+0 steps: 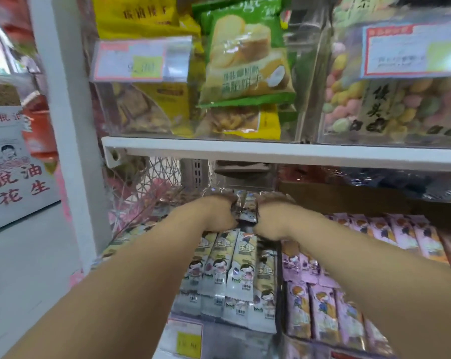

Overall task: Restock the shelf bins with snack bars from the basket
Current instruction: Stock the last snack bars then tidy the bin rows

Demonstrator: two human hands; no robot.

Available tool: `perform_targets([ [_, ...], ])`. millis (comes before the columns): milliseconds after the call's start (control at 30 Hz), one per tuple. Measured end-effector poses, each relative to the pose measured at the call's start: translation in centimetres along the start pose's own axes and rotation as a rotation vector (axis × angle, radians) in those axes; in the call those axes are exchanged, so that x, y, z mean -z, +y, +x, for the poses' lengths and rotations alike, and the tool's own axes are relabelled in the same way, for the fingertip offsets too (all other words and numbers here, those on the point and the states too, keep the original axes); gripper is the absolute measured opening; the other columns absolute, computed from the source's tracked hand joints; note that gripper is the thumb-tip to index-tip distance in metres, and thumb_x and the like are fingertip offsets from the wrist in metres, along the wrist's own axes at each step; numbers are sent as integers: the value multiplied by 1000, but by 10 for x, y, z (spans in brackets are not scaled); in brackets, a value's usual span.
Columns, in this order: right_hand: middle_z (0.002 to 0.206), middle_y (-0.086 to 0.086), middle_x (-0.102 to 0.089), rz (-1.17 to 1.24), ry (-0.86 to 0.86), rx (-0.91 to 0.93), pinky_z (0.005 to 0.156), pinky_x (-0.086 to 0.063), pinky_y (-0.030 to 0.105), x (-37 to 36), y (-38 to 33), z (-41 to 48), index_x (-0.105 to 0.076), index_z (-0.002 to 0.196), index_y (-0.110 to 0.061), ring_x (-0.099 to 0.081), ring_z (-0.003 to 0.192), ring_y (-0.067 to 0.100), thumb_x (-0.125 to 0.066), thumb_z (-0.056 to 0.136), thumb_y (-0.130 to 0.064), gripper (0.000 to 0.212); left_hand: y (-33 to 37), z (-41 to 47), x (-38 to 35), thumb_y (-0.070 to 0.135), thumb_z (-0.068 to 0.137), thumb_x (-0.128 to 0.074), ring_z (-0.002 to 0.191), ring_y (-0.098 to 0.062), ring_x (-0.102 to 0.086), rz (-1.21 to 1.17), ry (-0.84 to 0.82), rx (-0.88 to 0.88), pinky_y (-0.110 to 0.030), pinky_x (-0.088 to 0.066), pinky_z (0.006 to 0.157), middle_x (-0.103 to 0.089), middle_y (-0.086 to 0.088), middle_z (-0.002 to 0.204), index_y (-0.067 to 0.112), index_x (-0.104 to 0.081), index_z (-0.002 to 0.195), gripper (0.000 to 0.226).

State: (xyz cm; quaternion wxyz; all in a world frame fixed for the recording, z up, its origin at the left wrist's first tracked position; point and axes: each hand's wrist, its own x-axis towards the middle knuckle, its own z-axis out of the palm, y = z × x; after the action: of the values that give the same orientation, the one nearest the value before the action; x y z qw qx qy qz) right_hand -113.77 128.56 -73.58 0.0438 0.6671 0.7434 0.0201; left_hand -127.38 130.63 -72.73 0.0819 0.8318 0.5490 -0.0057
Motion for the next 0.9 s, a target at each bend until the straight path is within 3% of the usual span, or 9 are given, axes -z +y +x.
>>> perform_targets([
  [167,112,15,-50,10,-40,-9,107,-33,44,9,1,-1,-52,109,-15,-47,104,27,-44,91,-20,20,-7,10,0,7,93,-49,96,-21,-52,37,41,-35,-29,-43,78,-48,-9,139,22,-30,145,58],
  [267,155,16,-21,1,-44,-5,118,-10,46,5,-1,-2,-21,148,-9,-21,142,30,-50,94,-29,65,-7,10,-3,3,93,-50,88,-16,-55,52,55,-53,-24,-45,68,-46,-8,142,28,-19,150,70],
  [300,158,15,-11,-2,-24,21,118,-9,44,4,-2,-3,-15,151,-10,-14,145,30,-51,94,-32,71,-7,9,-4,5,93,-51,95,-18,-57,62,62,-66,-26,-48,73,-45,-7,143,28,-19,150,70],
  [367,154,15,-25,14,22,71,115,-24,38,5,-4,-5,-28,147,-11,-31,138,29,-47,97,-34,59,-11,9,-6,8,93,-53,111,-23,-56,90,77,-89,-33,-50,88,-41,-6,147,31,-20,150,69],
  [467,138,8,-48,32,24,70,108,-34,37,7,-4,-4,-43,136,-12,-47,123,25,-42,99,-34,44,-13,9,-6,11,94,-53,109,-23,-57,83,87,-96,-30,-49,80,-42,-5,147,33,-21,149,67],
  [600,157,9,-20,91,-61,80,117,-17,45,6,-1,-2,-18,150,-16,-23,143,27,-40,97,-40,63,-8,3,1,16,94,-57,116,-24,-53,6,51,-81,-26,-40,85,-44,-4,146,27,-23,150,66],
  [700,160,6,-6,232,-17,93,119,-4,46,10,5,-9,-11,152,-18,-11,146,23,-35,98,-40,63,-15,-11,11,27,92,-59,108,-21,-58,-99,40,1,-26,-43,87,-58,-5,129,21,-44,140,51],
  [833,151,14,-34,327,103,196,112,-29,39,16,-16,-31,-33,144,-13,-36,135,28,-36,98,-44,56,-45,-39,13,30,97,-50,100,-16,-53,-166,202,22,-26,-41,90,-57,5,123,24,-49,135,39],
  [900,155,11,-26,288,37,255,113,-27,39,12,-34,-36,-25,149,-14,-29,140,28,-34,97,-52,64,-55,-48,7,32,101,-38,116,-22,-51,-113,159,74,-32,-38,100,-51,-5,138,26,-40,143,42],
])
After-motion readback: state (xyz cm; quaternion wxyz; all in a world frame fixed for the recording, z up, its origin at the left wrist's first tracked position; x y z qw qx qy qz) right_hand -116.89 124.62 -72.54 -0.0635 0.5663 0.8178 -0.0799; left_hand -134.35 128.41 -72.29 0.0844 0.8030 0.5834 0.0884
